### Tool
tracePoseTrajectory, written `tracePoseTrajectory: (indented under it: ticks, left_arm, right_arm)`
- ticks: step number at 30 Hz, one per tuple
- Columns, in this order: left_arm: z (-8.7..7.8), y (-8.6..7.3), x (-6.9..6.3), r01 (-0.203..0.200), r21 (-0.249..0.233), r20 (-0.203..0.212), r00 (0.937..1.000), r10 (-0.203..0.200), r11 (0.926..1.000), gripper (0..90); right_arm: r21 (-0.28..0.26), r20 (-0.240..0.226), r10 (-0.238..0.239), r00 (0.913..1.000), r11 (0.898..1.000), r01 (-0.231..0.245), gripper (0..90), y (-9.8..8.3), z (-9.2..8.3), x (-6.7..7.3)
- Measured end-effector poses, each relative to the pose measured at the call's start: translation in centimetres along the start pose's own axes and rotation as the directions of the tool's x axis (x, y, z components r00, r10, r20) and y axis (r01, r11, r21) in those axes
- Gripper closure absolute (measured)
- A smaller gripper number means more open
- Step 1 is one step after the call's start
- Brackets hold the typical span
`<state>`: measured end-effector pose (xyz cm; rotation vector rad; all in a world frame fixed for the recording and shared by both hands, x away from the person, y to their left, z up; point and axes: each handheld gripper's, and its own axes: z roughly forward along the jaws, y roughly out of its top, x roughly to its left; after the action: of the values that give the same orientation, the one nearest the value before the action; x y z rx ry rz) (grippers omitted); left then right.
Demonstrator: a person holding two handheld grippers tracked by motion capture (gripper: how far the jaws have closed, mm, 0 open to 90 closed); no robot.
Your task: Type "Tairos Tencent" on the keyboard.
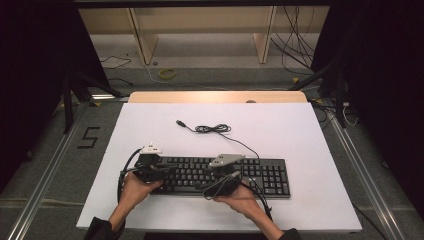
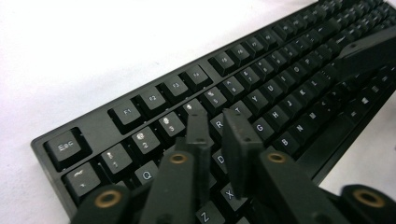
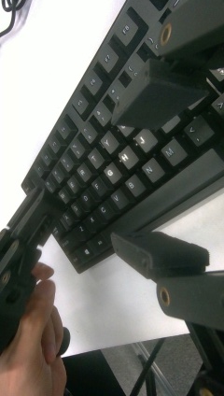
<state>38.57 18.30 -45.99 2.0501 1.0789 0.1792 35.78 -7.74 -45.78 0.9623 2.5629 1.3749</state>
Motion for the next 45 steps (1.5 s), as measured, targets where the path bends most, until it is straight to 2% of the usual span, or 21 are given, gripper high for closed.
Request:
tracePoseTrajectory:
  ticks: [6, 11, 17, 24, 31, 32, 35, 37, 40, 45]
  left_arm:
    - [0.7, 0.2, 0.0, -0.007, 0.025, -0.012, 0.9999, 0.008, 0.9997, 89.1]
    - [1.2, 0.4, 0.0, -0.013, 0.031, -0.014, 0.9998, 0.014, 0.9994, 89.3]
    - [1.8, 0.3, 0.2, -0.011, 0.064, -0.027, 0.9996, 0.012, 0.9979, 89.3]
    - [2.1, 0.1, 0.2, -0.002, 0.069, -0.033, 0.9995, 0.004, 0.9976, 89.5]
    - [1.9, 0.1, 0.2, 0.004, 0.054, -0.031, 0.9995, -0.002, 0.9985, 89.2]
    - [1.8, 0.2, 0.2, 0.009, 0.047, -0.025, 0.9996, -0.008, 0.9989, 85.5]
    - [1.3, 0.3, 0.1, 0.014, 0.031, -0.023, 0.9996, -0.013, 0.9994, 83.6]
    - [0.9, 0.3, 0.0, 0.017, 0.014, -0.015, 0.9997, -0.017, 0.9998, 77.0]
    - [0.8, 0.3, 0.0, 0.022, 0.014, -0.016, 0.9996, -0.022, 0.9997, 73.2]
    - [0.5, 0.2, 0.1, 0.052, 0.008, -0.002, 0.9986, -0.052, 0.9986, 55.6]
  right_arm:
    - [-0.006, 0.001, -0.011, 0.9999, 1.0, 0.011, 34.8, -0.1, -0.3, 0.2]
    - [-0.009, 0.003, -0.008, 1.0, 1.0, 0.008, 34.6, -0.4, -0.7, 0.2]
    - [-0.015, 0.009, -0.004, 0.9999, 1.0, 0.004, 34.6, -0.6, -1.2, 0.0]
    - [-0.015, 0.014, -0.008, 0.9999, 1.0, 0.008, 34.8, -0.6, -1.2, 0.1]
    - [-0.015, 0.019, -0.003, 0.9998, 1.0, 0.003, 35.0, -0.6, -1.2, -0.1]
    - [-0.017, 0.021, 0.001, 0.9998, 1.0, -0.001, 35.1, -0.6, -1.2, -0.1]
    - [-0.018, 0.023, 0.002, 0.9997, 1.0, -0.002, 35.1, -0.6, -1.2, -0.2]
    - [-0.018, 0.024, 0.004, 0.9997, 1.0, -0.003, 35.2, -0.6, -1.1, -0.3]
    - [-0.017, 0.024, 0.004, 0.9997, 1.0, -0.004, 35.2, -0.6, -1.1, -0.3]
    - [-0.02, 0.025, 0.01, 0.9996, 1.0, -0.009, 35.6, -0.5, -1.0, -0.3]
